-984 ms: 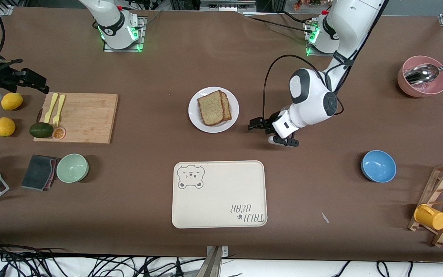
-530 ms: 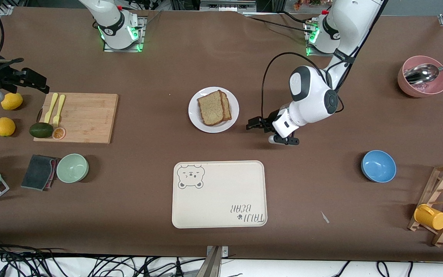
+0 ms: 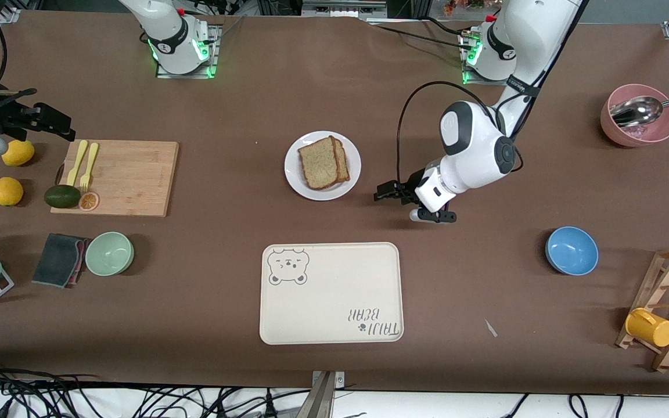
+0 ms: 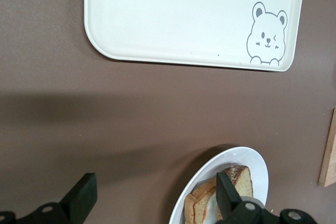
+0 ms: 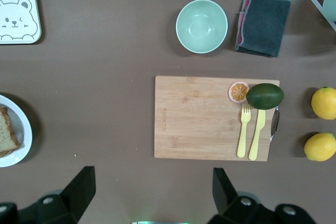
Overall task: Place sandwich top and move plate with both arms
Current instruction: 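Lower the left gripper and close it on the plate rim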
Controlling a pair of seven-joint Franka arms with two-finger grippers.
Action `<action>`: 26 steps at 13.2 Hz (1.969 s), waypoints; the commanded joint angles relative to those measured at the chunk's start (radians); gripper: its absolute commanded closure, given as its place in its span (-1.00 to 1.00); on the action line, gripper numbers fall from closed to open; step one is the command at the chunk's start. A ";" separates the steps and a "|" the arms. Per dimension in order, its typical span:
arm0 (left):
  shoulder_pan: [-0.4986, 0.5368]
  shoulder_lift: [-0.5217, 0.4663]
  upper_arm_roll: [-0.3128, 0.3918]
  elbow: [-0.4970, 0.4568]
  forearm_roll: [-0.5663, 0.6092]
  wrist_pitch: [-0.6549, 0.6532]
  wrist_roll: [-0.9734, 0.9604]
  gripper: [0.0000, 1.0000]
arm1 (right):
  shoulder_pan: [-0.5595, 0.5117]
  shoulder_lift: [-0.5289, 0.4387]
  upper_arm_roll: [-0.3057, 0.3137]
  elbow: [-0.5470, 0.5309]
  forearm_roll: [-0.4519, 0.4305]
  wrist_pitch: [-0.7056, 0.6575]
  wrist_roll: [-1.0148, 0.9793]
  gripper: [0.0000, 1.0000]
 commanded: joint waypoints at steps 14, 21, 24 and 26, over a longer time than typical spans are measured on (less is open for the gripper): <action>0.004 0.067 -0.050 -0.141 -0.755 -0.100 0.725 -1.00 | -0.001 -0.001 0.036 -0.001 -0.018 -0.005 0.012 -0.97; 0.004 0.001 -0.136 -0.277 -0.958 -0.081 0.795 -0.83 | -0.001 -0.002 0.032 0.001 -0.020 -0.010 0.008 -0.97; 0.002 0.022 -0.136 -0.288 -1.026 -0.080 0.893 -0.80 | -0.001 -0.002 0.032 -0.001 -0.020 -0.013 0.009 -0.97; -0.002 0.048 -0.136 -0.287 -1.075 -0.077 0.948 -0.81 | -0.001 -0.002 0.034 -0.001 -0.020 -0.013 0.008 -0.97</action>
